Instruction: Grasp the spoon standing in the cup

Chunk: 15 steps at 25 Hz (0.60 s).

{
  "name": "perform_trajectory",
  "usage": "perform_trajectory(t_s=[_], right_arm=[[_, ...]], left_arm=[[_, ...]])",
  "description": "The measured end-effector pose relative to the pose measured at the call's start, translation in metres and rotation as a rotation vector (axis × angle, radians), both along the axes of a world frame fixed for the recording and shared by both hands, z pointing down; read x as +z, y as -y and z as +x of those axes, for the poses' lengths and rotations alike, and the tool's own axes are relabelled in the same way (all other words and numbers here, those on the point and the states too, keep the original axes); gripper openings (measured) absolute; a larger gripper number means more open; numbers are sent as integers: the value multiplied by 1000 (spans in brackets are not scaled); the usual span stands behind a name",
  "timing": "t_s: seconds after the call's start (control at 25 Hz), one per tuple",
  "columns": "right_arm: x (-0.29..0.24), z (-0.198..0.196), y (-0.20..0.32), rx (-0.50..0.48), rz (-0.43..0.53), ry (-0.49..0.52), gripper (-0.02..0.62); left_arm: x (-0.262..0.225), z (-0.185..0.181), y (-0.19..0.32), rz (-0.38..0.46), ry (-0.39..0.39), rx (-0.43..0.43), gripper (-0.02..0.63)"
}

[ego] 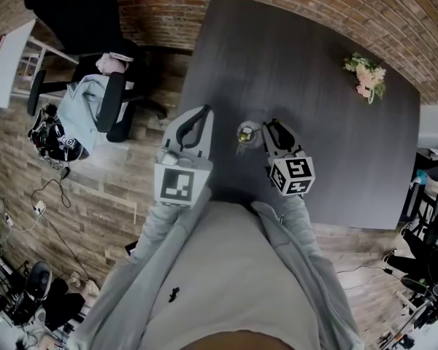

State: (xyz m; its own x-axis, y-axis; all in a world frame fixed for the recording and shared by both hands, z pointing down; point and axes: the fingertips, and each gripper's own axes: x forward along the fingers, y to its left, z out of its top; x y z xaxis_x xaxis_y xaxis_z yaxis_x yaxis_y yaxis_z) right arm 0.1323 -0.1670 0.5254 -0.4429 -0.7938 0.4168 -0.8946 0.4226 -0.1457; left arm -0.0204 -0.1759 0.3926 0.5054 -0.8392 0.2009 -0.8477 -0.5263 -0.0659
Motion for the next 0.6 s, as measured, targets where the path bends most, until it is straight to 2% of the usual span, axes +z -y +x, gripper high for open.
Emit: perform_trajectory(t_s=[0.2, 0.28, 0.6], right_arm=[[1, 0, 0, 3, 0, -7, 105], [1, 0, -1, 6, 1, -11, 69], [-9, -2, -1, 5, 14, 45, 33]], left_arm=[[-1, 0, 0, 3, 7, 1, 18], [0, 0, 0, -4, -1, -5, 18], [0, 3, -1, 45, 55, 45, 18]])
